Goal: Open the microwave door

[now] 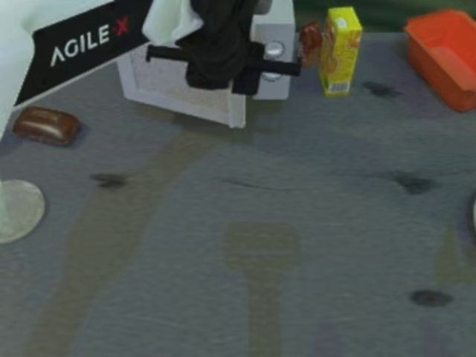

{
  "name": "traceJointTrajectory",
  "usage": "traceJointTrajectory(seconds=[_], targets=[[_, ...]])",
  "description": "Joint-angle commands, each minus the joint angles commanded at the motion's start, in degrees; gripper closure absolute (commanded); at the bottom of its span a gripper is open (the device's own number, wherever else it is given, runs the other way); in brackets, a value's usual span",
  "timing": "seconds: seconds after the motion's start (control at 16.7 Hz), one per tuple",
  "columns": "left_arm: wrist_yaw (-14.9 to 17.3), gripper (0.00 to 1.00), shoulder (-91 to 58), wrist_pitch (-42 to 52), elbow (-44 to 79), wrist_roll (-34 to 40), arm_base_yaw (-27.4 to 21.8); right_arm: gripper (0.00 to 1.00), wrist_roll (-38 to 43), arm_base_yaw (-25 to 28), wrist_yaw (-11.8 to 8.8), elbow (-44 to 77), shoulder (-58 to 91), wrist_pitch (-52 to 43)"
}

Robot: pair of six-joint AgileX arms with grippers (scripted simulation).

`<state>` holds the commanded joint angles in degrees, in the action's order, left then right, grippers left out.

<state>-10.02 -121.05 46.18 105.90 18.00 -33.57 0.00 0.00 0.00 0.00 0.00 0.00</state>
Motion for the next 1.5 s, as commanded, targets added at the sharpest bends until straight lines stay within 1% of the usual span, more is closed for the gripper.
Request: traceJointTrajectory(seconds=[0.3,1.5], targets=[[1.48,1.00,2.70,-2.07,-4.12,-3.20,0.65,0.00,0.00,0.00,0.00,0.00,0.00,0.00],[1.48,1.00,2.70,-2.07,-4.12,-3.20,0.65,0.00,0.00,0.00,0.00,0.00,0.00,0.00]])
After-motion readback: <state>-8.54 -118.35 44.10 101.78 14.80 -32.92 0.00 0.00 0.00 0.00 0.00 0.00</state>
